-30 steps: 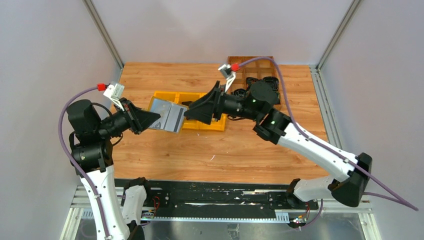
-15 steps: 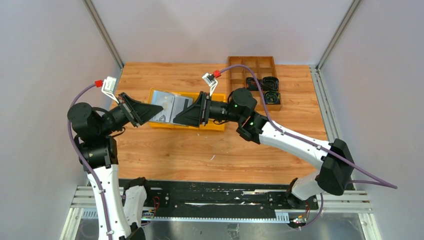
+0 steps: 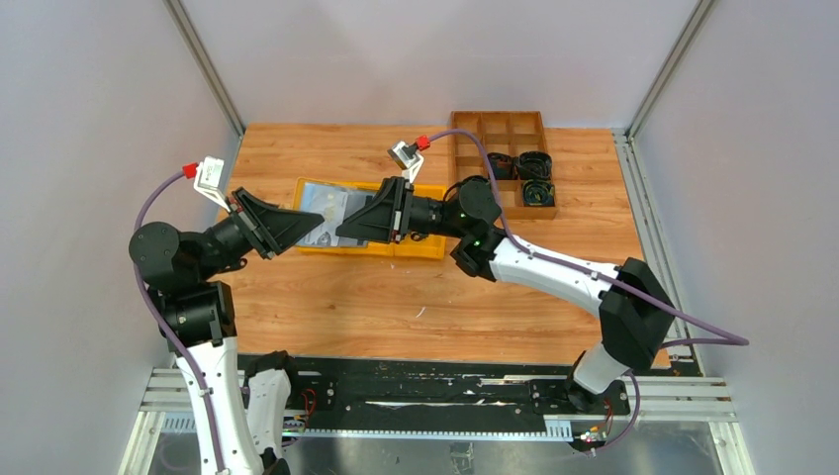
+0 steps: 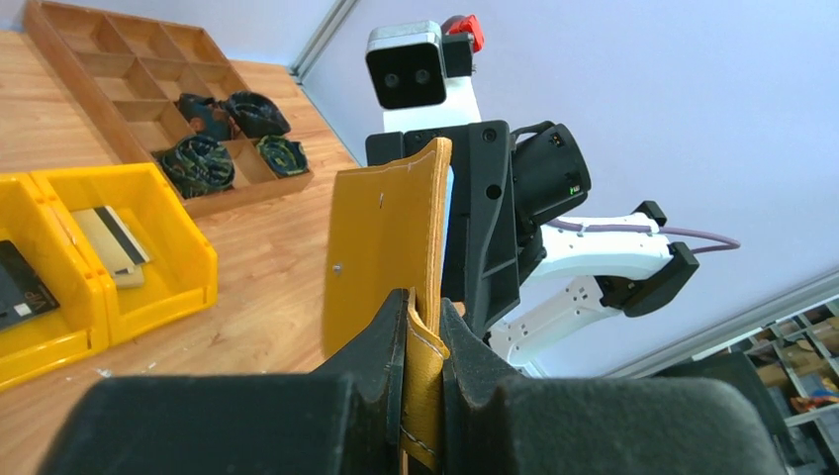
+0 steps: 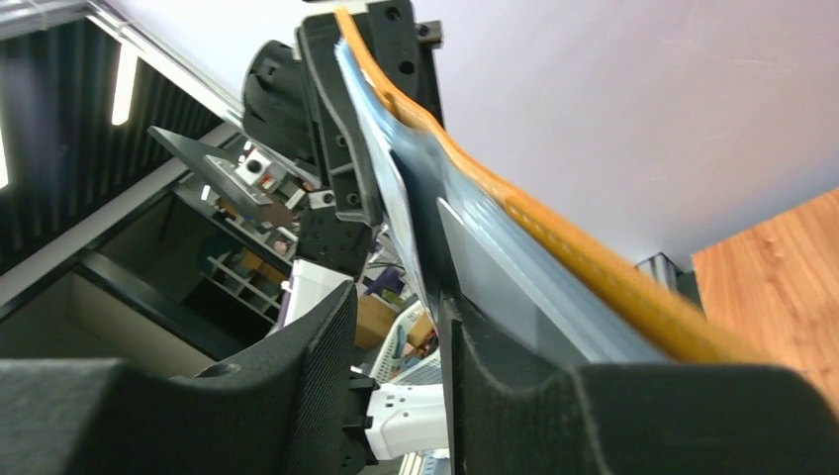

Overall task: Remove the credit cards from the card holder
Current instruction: Remove the credit card from the card holder.

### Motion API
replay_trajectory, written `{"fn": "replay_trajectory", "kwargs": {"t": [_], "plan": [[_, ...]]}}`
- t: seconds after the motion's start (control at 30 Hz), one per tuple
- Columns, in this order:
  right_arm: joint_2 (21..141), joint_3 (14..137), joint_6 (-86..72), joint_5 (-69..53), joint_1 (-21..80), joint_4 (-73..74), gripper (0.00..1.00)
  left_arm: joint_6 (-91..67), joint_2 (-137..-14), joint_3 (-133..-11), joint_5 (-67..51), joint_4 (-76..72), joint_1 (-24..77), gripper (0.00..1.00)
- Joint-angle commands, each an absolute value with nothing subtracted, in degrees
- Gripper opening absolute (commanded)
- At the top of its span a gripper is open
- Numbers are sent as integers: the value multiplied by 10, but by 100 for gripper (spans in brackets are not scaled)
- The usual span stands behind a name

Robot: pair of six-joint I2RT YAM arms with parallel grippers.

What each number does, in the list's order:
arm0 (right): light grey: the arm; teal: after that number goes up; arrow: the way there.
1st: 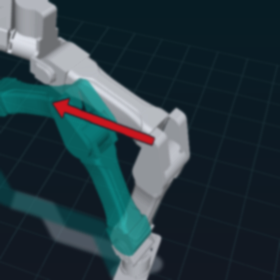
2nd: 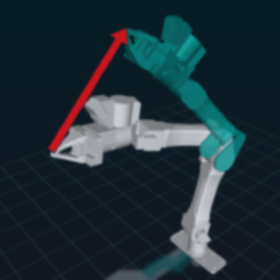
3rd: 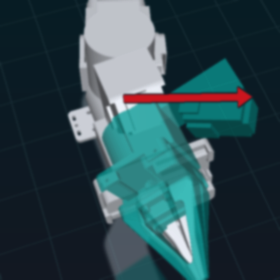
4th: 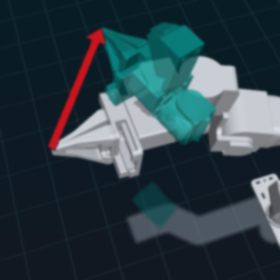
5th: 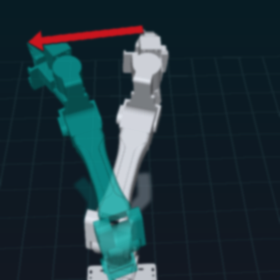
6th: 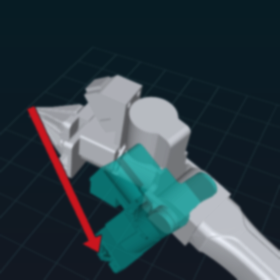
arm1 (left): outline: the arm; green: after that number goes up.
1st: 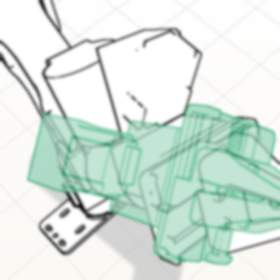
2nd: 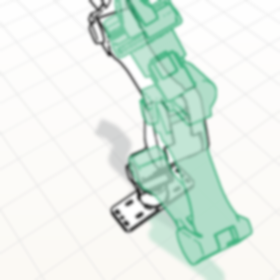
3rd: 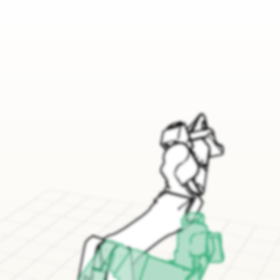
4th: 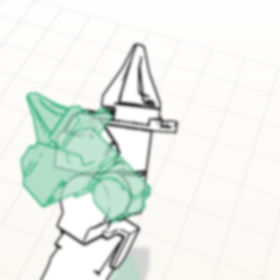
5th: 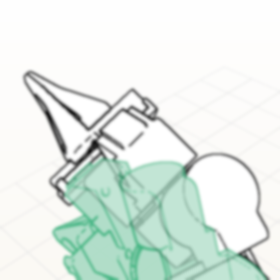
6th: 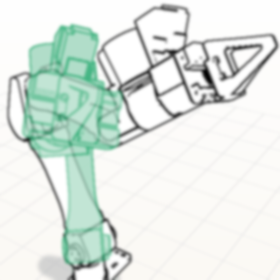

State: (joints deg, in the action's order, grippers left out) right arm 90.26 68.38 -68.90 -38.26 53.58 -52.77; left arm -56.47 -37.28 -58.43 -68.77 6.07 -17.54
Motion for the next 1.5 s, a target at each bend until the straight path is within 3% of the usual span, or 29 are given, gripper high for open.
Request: {"fn": "replay_trajectory", "kwargs": {"t": [0.0, 0.2, 0.5, 1.1, 1.33, 1.47], "plan": [[919, 688, -755, -393, 528, -646, 38, -585, -364, -577, -713, 48, -175, 0], [918, 687, -758, -393, 530, -660, 31, -581, -364, -570, -700, 50, -175, 0], [931, 668, -779, -383, 533, -699, 0, -579, -370, -578, -700, 61, -175, 5], [870, 610, -732, -377, 516, -650, 0, -523, -400, -647, -658, 102, -175, 0], [816, 557, -718, -384, 456, -598, 0, -281, -438, -768, -580, 324, -175, 0], [800, 538, -703, -380, 419, -542, 0, -185, -448, -807, -534, 380, -175, 0]]}}
